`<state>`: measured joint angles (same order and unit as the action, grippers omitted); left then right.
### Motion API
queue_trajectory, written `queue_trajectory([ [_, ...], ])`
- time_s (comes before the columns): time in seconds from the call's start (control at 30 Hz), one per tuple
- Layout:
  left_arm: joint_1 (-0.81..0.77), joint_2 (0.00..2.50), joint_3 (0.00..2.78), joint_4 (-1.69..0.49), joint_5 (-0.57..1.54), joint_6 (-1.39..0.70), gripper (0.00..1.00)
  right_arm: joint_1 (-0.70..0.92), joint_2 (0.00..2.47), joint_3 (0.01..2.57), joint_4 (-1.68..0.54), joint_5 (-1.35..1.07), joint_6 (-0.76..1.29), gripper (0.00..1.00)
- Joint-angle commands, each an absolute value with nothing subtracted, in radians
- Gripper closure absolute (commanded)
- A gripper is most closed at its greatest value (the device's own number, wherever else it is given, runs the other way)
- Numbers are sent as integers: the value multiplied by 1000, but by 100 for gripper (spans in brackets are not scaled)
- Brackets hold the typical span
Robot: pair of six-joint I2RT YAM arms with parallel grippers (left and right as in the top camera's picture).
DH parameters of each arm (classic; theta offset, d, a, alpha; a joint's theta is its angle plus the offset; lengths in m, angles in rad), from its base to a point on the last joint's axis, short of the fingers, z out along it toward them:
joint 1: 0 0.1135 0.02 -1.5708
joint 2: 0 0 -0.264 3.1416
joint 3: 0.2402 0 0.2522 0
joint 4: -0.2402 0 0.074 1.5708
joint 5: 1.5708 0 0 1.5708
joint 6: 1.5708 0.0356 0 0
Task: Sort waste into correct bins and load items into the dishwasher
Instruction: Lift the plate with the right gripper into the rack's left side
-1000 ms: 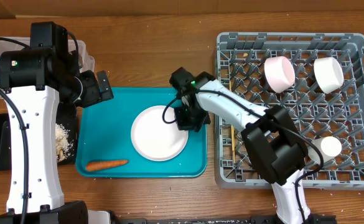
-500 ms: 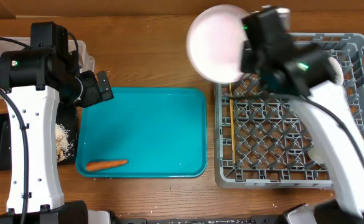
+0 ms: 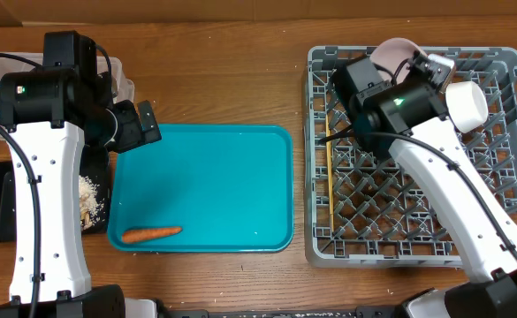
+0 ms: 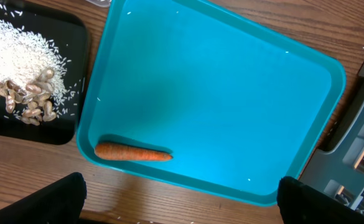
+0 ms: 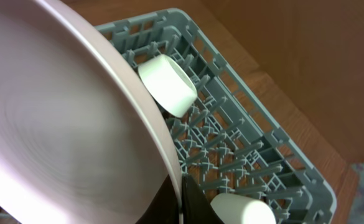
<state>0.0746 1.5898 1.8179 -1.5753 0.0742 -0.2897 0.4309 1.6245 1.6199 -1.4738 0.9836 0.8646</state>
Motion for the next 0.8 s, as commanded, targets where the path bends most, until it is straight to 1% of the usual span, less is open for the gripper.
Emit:
queue_trajectory([
  [0.0, 78, 1595, 1813, -1575, 75, -300, 0, 432, 1620, 1540, -1432, 1028, 929, 96],
  [0.17, 78, 1595, 1813, -1581, 75, -300, 0, 432, 1620, 1498, -1398, 995, 929, 96],
  [0.77, 78, 1595, 1813, -1579, 75, -299, 0, 433, 1661, 1497, -1370, 865, 929, 96],
])
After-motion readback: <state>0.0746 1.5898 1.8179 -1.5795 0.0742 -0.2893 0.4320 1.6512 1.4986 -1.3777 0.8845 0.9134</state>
